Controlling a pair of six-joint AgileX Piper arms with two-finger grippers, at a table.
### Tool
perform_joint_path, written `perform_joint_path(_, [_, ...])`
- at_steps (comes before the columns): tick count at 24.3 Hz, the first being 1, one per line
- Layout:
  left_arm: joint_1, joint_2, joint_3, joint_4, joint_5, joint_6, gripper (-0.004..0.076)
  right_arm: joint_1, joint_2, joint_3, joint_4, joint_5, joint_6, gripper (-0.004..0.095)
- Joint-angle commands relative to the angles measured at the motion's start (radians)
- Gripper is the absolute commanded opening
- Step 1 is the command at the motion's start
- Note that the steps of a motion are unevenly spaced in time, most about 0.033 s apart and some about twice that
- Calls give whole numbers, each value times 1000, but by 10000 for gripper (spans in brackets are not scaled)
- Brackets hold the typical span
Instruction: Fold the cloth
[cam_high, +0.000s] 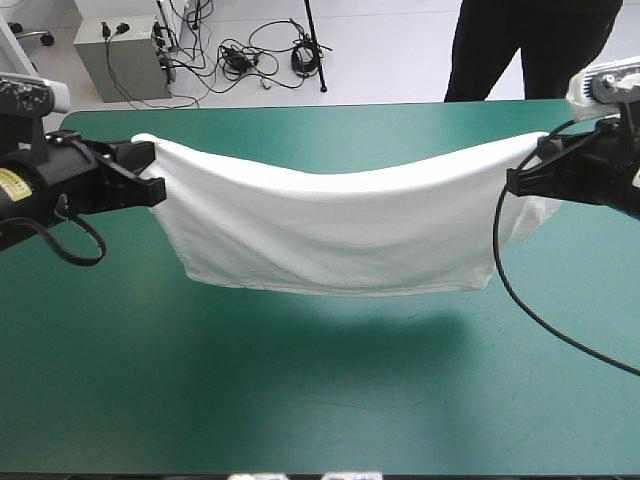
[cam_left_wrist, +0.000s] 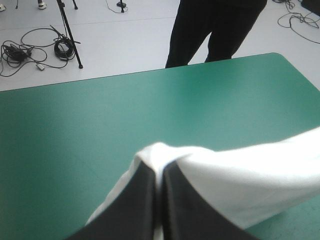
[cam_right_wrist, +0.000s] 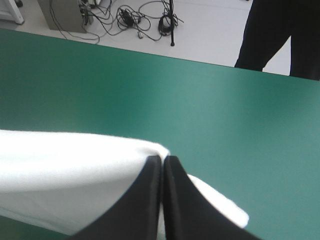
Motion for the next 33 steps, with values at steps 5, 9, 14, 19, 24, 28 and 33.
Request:
perform_joint_path(5, [-1,-31,-32,-44,-25,-8,-9,-2,-31,-26,10,-68,8,-17])
perform_joint_path(9, [-1,55,-32,-41,-88,-8,-9,-2,42,-26,-6,-122,8,-17])
perform_joint_path(14, [-1,219,-36,-45,-310,-6,-9,-2,200,-39,-83,-265,35,-17])
perform_joint_path(19, [-1,388,-190,-45,-400,12,-9,-13,444,-338,-108,-253,35,-17])
perform_joint_path(24, [-1,447,-290,-35,-397,47,-9,-53,508,-390,-46,-246,20,-18])
perform_joint_path(28, [-1,476,-279,-29,-302,55,-9,-61,525,-344,-43,-215,20,-17])
perform_joint_path(33, [-1,549,-227,-1,-53,55,-9,-61,533,-203,-31,-144,15,-17])
